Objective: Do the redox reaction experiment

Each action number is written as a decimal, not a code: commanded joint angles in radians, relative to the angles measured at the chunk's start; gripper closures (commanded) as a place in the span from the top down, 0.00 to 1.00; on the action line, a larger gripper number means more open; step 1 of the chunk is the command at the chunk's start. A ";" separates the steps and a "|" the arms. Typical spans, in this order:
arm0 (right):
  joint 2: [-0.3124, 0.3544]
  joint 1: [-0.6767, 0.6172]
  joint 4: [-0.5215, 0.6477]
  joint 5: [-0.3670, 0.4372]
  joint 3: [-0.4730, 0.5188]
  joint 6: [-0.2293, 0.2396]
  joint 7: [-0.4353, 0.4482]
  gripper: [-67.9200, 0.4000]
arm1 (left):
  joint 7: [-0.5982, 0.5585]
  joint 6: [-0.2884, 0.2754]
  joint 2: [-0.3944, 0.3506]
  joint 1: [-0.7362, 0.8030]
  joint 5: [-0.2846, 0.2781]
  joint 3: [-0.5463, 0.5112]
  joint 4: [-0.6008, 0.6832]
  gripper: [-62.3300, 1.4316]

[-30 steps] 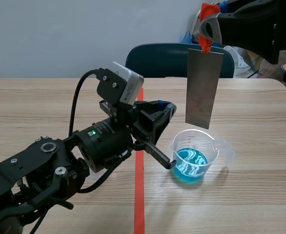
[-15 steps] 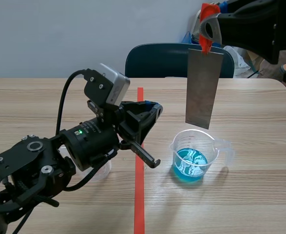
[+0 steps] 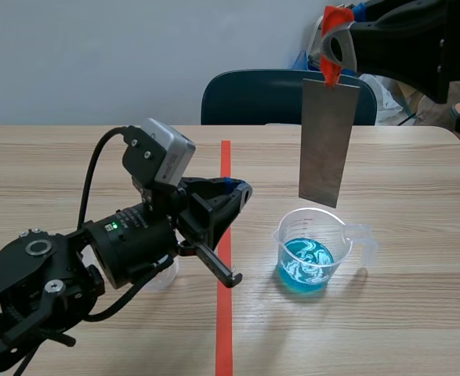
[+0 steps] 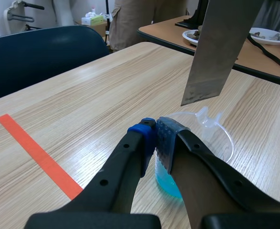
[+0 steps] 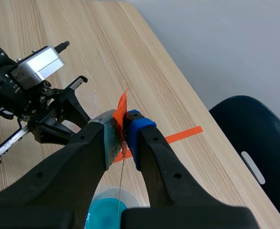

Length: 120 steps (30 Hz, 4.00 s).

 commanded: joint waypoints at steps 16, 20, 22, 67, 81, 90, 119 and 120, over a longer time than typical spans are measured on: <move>0.003 0.014 0.014 0.011 0.014 0.006 0.011 0.01 | -0.060 -0.046 -0.080 0.210 0.039 -0.142 0.184 0.07; 0.003 0.014 0.014 0.011 0.014 0.006 0.011 0.01 | -0.059 -0.053 -0.080 0.227 0.074 -0.146 0.184 0.07; 0.003 0.014 0.014 0.011 0.014 0.006 0.011 0.01 | -0.059 -0.053 -0.080 0.226 0.089 -0.146 0.184 0.07; 0.003 0.014 0.014 0.011 0.014 0.006 0.011 0.01 | -0.104 -0.244 -0.077 0.226 0.129 -0.146 0.184 1.00; 0.003 0.014 0.014 0.011 0.014 0.006 0.011 0.01 | -0.104 -0.243 -0.078 0.226 0.129 -0.146 0.184 1.00; 0.003 0.014 0.014 0.011 0.014 0.006 0.011 0.01 | -0.104 -0.243 -0.078 0.226 0.129 -0.146 0.184 1.00; 0.003 0.014 0.014 0.011 0.014 0.006 0.011 0.01 | -0.104 -0.243 -0.078 0.226 0.129 -0.146 0.184 1.00; 0.003 0.014 0.014 0.011 0.014 0.006 0.011 0.02 | -0.104 -0.243 -0.078 0.226 0.129 -0.146 0.184 1.00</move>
